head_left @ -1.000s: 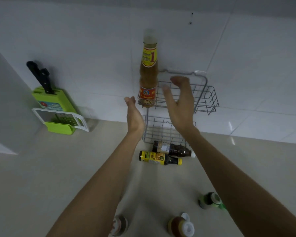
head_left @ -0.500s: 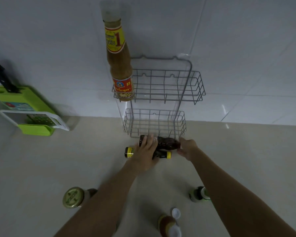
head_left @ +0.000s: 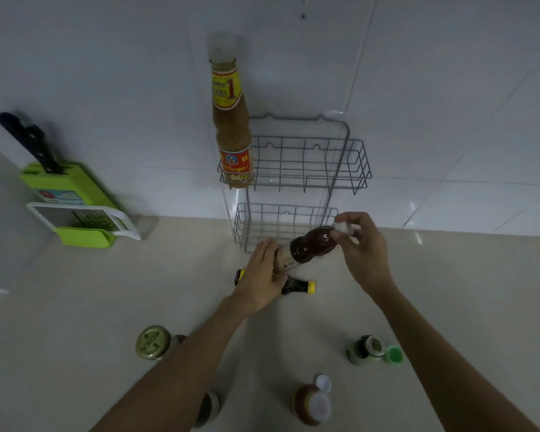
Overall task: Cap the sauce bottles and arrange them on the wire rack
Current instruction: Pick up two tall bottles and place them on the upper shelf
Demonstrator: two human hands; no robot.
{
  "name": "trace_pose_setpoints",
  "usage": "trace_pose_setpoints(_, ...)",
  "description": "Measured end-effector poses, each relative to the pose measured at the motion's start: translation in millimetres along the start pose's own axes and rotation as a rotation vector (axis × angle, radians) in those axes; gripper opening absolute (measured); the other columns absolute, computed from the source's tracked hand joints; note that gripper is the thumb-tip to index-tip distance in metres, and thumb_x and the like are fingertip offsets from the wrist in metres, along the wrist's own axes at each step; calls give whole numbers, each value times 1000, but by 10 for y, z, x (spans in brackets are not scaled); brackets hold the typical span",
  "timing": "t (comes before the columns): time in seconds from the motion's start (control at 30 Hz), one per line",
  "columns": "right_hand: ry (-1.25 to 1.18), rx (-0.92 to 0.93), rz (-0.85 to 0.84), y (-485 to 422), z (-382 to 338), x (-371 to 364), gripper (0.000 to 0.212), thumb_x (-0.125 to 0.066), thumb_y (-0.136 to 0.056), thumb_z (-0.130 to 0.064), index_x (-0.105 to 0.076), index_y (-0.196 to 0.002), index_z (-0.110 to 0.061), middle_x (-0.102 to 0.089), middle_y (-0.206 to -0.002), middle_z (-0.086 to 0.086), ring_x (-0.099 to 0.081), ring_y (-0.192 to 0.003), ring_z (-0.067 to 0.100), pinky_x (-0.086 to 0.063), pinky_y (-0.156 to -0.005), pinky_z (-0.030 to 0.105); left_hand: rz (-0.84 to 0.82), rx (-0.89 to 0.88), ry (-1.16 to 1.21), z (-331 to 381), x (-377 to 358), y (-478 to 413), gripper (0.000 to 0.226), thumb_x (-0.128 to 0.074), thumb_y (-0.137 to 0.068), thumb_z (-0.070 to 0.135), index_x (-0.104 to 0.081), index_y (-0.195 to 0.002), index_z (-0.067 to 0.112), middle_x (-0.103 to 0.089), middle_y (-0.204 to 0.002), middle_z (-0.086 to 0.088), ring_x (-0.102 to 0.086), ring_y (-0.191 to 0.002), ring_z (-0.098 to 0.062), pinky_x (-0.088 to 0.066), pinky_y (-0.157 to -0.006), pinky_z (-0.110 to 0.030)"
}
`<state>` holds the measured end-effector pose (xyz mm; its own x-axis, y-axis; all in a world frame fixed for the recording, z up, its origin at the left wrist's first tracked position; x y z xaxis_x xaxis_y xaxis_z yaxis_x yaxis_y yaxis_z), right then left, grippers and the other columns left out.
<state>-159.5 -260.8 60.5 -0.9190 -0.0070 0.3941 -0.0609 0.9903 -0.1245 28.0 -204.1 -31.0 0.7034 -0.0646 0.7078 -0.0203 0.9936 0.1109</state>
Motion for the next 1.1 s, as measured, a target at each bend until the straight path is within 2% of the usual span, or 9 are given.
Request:
trace_pose_setpoints(0.1,-239,175,-197,9,-622,160,26,-59,-88,9,-54,-110,-6,-65,-110,14,-65,-103,27,-55,-89,36,-32,-19,262,251,201,67,66,-79,-70,22,-50,-129,19,-61,-122,-3,-58,-114,-17,-49,-98,-36)
trace_pose_setpoints(0.23,-515,91,-97,62,-953,324,47,-59,-92,0,-38,-132,-10,-61,-125,8,-64,-109,15,-54,-92,31,248,-59,316,657,518,259,43,-82,-67,16,-55,-100,18,-62,-84,7,-60,-74,-9,-49,-61,-17)
trace_pose_setpoints(0.4,-362,-257,-28,432,-704,-53,75,-76,-66,-56,-46,-124,-19,-61,-117,-2,-59,-112,18,-54,-94,47,672,-151,83,982,832,498,48,-78,-73,8,-54,-115,11,-57,-106,-4,-50,-98,-13,-42,-77,-16)
trace_pose_setpoints(0.5,-408,-208,61,354,-885,25,67,-80,-69,-42,-51,-124,-17,-64,-113,-1,-62,-110,20,-60,-83,43,602,-298,44,1171,902,574,67,-71,-70,-7,-44,-131,4,-49,-121,-14,-34,-106,-3,-36,-91,-12)
trace_pose_setpoints(0.63,-403,8,137,61,-1365,314,65,-78,-76,-14,-40,-129,-19,-59,-104,-15,-60,-99,5,-54,-92,37,525,-170,302,1010,1235,496,92,-69,-75,-3,-17,-149,13,-24,-150,-4,-21,-136,-11,-25,-115,-29)
trace_pose_setpoints(0.8,-421,235,-22,-506,-1961,243,65,-74,-73,7,-45,-129,-10,-60,-117,-3,-63,-98,-4,-56,-82,21,562,-42,545,857,1812,159,76,-57,-93,26,-11,-154,24,-5,-164,3,-2,-151,-15,-9,-122,-39)
trace_pose_setpoints(0.93,-313,281,-330,-851,-2050,-194,70,-67,-73,18,-49,-134,-11,-58,-120,-3,-59,-111,4,-58,-80,25,531,71,870,846,2055,-154,83,-37,-80,74,-23,-151,31,-26,-158,3,-29,-145,-17,-22,-118,-47)
trace_pose_setpoints(1.03,-267,198,-493,-973,-1931,-495,71,-64,-76,16,-45,-135,-17,-55,-126,2,-55,-118,26,-61,-78,40,438,67,1020,864,2031,-309,63,-14,-99,57,-38,-146,23,-52,-130,-1,-56,-96,-2,-37,-96,-35)
trace_pose_setpoints(1.1,-232,192,-519,-1003,-1868,-619,64,-65,-77,13,-44,-131,-16,-56,-120,2,-57,-115,27,-61,-75,41,402,74,1027,799,1984,-401,66,-9,-99,55,-43,-145,22,-58,-128,-6,-58,-91,-3,-44,-86,-30)
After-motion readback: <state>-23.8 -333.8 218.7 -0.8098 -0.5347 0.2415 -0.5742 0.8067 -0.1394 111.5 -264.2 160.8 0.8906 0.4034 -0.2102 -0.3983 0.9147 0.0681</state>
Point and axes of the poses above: each hand's wrist, its own y-axis away from the middle knuckle, its own x-axis out of the back of the hand, z = x × y, the point moved 8 cm from there along -y, towards the middle knuckle
